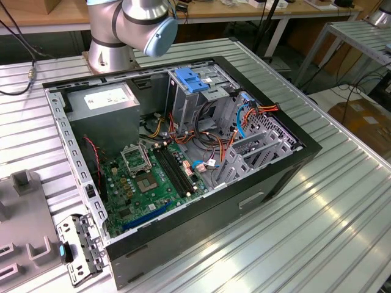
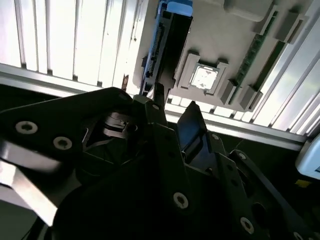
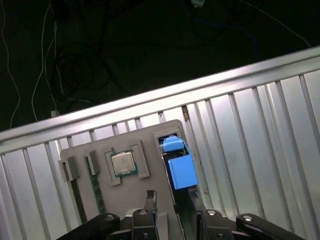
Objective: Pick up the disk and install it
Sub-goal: 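Pick up the disk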
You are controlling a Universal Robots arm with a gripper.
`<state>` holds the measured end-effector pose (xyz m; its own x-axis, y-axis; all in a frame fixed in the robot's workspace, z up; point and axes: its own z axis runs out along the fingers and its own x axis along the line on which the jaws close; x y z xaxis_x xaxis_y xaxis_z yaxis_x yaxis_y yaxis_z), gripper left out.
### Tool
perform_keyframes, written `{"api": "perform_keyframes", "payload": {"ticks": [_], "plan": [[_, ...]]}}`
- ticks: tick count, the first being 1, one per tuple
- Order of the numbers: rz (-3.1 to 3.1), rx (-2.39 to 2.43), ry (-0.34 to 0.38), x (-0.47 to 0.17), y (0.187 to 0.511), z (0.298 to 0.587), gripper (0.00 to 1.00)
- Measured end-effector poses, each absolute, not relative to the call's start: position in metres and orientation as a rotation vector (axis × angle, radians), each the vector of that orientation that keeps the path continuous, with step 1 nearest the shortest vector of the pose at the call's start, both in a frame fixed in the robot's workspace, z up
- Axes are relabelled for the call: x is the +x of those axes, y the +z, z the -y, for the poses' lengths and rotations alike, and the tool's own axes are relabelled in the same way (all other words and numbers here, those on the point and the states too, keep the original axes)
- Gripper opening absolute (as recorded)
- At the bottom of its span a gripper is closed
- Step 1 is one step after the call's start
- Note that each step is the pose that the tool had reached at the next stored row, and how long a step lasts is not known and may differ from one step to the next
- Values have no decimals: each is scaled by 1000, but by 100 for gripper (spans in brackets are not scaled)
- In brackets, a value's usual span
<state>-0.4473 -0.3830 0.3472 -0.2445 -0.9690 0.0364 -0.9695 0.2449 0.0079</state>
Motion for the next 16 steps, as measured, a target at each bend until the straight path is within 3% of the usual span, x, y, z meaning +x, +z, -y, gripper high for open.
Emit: {"api": "perform_keyframes", "payload": {"ticks": [2,3,12,16], "plan": [[2406,1968,27,-447,346,383,40],[2393,1985,27,-447,345,383,46],[2348,2046,22,-454,343,380,46],[2367,2064,-22,-461,343,380,46]]}}
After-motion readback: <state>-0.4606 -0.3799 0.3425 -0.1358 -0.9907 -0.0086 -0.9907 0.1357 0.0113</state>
